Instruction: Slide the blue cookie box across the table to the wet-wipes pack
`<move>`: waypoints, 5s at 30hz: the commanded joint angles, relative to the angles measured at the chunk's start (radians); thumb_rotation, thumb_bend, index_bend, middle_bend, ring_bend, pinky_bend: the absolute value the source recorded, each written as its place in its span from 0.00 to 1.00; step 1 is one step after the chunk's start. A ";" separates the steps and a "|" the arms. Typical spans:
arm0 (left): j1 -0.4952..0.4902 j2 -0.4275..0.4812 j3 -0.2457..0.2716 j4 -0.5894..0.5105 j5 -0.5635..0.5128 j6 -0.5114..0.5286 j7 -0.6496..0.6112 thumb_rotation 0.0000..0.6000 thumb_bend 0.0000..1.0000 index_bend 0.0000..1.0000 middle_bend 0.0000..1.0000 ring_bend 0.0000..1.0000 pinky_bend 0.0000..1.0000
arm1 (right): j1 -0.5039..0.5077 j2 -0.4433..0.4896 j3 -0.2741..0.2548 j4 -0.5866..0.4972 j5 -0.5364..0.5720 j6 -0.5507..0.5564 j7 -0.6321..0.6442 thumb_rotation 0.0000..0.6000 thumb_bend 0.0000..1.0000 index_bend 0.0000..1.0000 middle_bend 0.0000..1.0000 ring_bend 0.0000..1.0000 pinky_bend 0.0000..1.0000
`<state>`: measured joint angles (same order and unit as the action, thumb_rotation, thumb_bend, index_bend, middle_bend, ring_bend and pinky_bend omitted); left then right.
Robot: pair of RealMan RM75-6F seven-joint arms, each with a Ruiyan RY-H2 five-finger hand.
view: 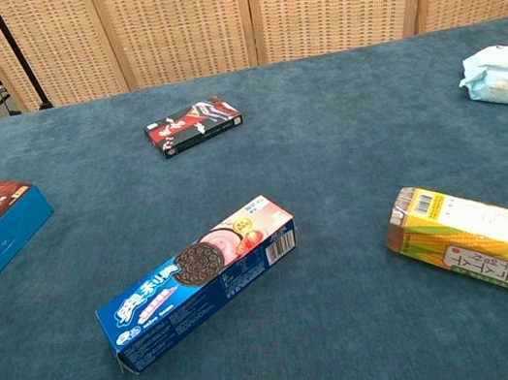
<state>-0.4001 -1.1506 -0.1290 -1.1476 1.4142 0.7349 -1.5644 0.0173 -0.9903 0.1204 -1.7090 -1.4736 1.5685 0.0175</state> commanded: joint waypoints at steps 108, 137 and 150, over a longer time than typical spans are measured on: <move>-0.083 -0.133 0.096 -0.340 0.095 0.376 1.683 1.00 0.00 0.00 0.00 0.00 0.00 | 0.002 0.012 -0.012 -0.008 0.002 -0.012 0.047 1.00 0.00 0.00 0.00 0.00 0.00; -0.253 -0.453 -0.013 -0.043 0.016 0.312 2.004 1.00 0.00 0.00 0.00 0.00 0.00 | 0.004 0.022 -0.002 0.000 0.024 -0.024 0.079 1.00 0.00 0.00 0.00 0.00 0.00; -0.309 -0.505 -0.071 -0.020 -0.075 0.271 2.064 1.00 0.00 0.00 0.00 0.00 0.00 | 0.010 0.020 -0.004 -0.001 0.026 -0.035 0.069 1.00 0.00 0.00 0.00 0.00 0.00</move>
<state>-0.7020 -1.6503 -0.1917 -1.1688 1.3505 1.0126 0.4900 0.0270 -0.9704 0.1166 -1.7099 -1.4476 1.5337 0.0870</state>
